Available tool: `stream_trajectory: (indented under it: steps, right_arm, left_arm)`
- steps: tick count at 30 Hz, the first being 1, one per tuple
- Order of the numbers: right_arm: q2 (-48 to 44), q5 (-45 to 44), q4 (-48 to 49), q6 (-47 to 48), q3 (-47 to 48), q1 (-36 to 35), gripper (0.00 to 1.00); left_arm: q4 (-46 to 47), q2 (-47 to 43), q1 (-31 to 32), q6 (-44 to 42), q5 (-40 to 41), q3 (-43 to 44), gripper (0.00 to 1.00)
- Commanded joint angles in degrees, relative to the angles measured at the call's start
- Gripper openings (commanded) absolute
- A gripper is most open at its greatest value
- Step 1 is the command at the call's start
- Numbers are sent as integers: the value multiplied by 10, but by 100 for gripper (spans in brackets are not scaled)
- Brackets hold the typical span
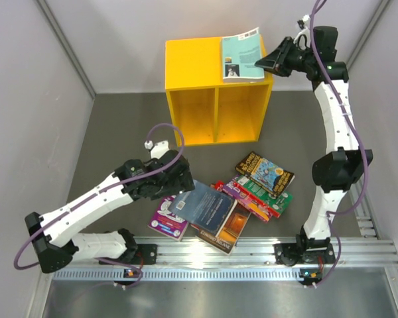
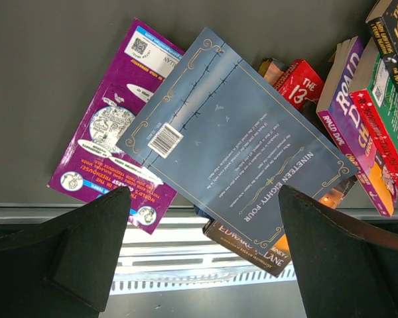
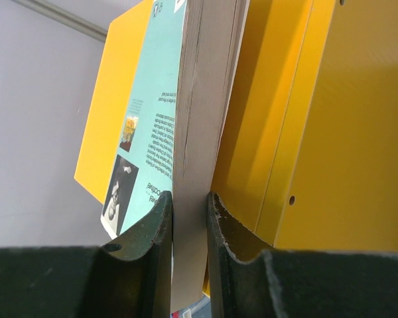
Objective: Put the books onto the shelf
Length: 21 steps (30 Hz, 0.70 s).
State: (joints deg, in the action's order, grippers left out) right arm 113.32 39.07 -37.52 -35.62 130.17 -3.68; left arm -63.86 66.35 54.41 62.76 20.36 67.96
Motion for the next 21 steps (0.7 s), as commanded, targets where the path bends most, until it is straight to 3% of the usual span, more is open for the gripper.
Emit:
stream_trajectory:
  steps: [1, 3, 5, 7, 10, 14, 21]
  right_arm:
    - [0, -37, -12, 34, 13, 10, 0]
    - [14, -18, -9, 35, 20, 10, 5]
    - [23, -2, -8, 37, 27, 10, 39]
    - [26, 6, -4, 43, 29, 10, 62]
    - [16, 7, 8, 52, 30, 11, 71]
    - [-12, -6, 12, 52, 33, 25, 73]
    - [-131, -194, -70, 87, -32, 69, 76]
  left_arm:
    - [7, -36, -4, 10, 2, -10, 98]
    - [6, -44, -4, 13, 2, -17, 98]
    - [6, -50, -4, 16, 3, -22, 98]
    - [4, -53, -4, 18, 3, -25, 98]
    - [7, -53, -4, 18, -1, -28, 98]
    - [14, -42, -4, 8, -12, -30, 98]
    - [28, -10, -4, -19, -31, -52, 98]
